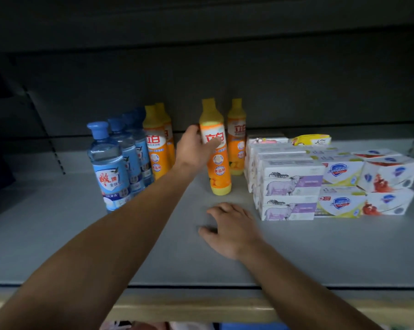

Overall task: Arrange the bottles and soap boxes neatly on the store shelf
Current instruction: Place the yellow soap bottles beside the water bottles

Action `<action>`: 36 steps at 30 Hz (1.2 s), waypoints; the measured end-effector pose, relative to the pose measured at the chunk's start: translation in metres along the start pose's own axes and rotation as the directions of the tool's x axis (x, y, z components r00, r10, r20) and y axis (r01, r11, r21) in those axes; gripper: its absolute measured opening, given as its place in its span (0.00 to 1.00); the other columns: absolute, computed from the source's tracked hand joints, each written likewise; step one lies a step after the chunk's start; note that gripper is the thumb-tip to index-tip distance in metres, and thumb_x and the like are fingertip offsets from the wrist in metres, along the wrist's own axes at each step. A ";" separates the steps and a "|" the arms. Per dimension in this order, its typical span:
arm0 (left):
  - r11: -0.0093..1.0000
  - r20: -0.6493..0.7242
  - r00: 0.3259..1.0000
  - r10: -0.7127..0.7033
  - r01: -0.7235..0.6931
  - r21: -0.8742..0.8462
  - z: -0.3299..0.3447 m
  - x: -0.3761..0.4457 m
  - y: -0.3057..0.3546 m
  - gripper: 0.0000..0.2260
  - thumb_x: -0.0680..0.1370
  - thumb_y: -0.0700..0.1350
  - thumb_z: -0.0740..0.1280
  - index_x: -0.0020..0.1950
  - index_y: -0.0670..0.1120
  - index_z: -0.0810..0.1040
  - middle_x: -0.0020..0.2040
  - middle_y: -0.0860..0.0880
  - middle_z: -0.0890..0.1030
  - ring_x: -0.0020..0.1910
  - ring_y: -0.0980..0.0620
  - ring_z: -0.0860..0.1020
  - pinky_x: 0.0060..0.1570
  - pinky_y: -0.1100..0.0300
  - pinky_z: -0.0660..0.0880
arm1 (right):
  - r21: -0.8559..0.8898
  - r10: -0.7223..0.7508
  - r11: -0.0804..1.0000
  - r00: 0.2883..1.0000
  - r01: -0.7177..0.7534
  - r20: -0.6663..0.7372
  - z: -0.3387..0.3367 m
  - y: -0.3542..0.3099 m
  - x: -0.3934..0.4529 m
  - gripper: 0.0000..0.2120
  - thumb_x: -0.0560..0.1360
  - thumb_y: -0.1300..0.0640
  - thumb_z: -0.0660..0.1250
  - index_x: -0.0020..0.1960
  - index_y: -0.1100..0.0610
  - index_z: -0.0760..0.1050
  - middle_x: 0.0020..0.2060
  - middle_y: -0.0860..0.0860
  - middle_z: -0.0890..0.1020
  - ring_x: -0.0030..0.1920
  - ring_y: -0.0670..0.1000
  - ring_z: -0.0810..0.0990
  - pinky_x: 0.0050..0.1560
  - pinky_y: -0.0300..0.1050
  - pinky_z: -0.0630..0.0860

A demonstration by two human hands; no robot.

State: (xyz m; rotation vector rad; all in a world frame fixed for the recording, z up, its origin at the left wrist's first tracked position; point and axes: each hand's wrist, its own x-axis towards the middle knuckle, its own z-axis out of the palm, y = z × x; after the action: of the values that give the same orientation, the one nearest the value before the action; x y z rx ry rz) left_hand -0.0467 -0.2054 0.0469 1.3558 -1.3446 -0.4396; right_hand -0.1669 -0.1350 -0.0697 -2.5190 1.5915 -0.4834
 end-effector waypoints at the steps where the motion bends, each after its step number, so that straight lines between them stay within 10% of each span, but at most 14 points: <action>1: 0.999 -0.025 0.999 0.023 -0.024 -0.048 -0.015 -0.009 0.002 0.15 0.75 0.49 0.72 0.58 0.52 0.71 0.52 0.54 0.81 0.51 0.56 0.81 0.46 0.57 0.81 | 0.014 0.005 1.000 1.000 -0.005 -0.003 -0.002 -0.001 0.000 0.26 0.74 0.36 0.58 0.69 0.45 0.69 0.67 0.44 0.71 0.71 0.50 0.65 0.70 0.48 0.60; 5: 0.987 -0.043 0.988 0.151 -0.153 -0.050 -0.074 -0.049 0.016 0.15 0.76 0.49 0.71 0.61 0.54 0.73 0.45 0.62 0.79 0.42 0.70 0.79 0.35 0.72 0.75 | 0.433 0.084 0.901 0.988 -0.020 -0.128 -0.020 0.004 -0.003 0.09 0.78 0.54 0.64 0.55 0.51 0.82 0.55 0.48 0.83 0.59 0.49 0.79 0.60 0.40 0.72; 11: 0.923 0.159 0.962 0.223 -0.261 0.283 -0.118 -0.100 0.025 0.20 0.76 0.54 0.69 0.67 0.59 0.70 0.55 0.57 0.79 0.50 0.56 0.79 0.47 0.57 0.77 | 0.880 0.260 0.443 0.915 0.170 -0.308 -0.090 -0.038 -0.003 0.07 0.79 0.53 0.64 0.48 0.48 0.81 0.44 0.46 0.85 0.44 0.48 0.83 0.48 0.45 0.80; 20: 0.833 0.152 0.914 0.375 -0.404 0.377 -0.143 -0.138 0.024 0.18 0.76 0.54 0.69 0.64 0.53 0.72 0.54 0.54 0.80 0.49 0.56 0.78 0.47 0.58 0.76 | 0.693 0.015 0.653 0.909 0.306 -0.416 -0.141 -0.103 -0.008 0.10 0.79 0.45 0.63 0.42 0.48 0.76 0.36 0.42 0.79 0.35 0.31 0.76 0.30 0.24 0.67; 27: 0.997 0.442 0.897 0.029 0.005 -0.075 -0.162 -0.179 0.003 0.26 0.72 0.56 0.72 0.68 0.53 0.71 0.60 0.52 0.80 0.57 0.53 0.80 0.58 0.49 0.79 | 0.773 0.175 0.603 0.912 0.199 -0.371 -0.151 -0.113 -0.011 0.19 0.76 0.38 0.63 0.37 0.52 0.76 0.27 0.42 0.80 0.29 0.40 0.80 0.36 0.40 0.74; 36: 0.756 0.561 0.808 -0.181 0.479 -0.446 -0.144 -0.232 0.031 0.22 0.63 0.55 0.73 0.54 0.46 0.79 0.46 0.43 0.85 0.43 0.45 0.84 0.44 0.47 0.82 | 0.938 0.409 0.244 0.904 -0.244 0.129 -0.133 -0.097 -0.011 0.21 0.73 0.36 0.66 0.54 0.53 0.73 0.45 0.56 0.84 0.43 0.55 0.86 0.49 0.55 0.82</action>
State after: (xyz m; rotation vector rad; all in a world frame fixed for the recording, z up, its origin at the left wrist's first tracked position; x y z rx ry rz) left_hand -0.0032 0.0645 0.0202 0.9932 -1.1950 -1.4129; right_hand -0.1324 -0.0738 0.0798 -1.1911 1.1919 -1.1395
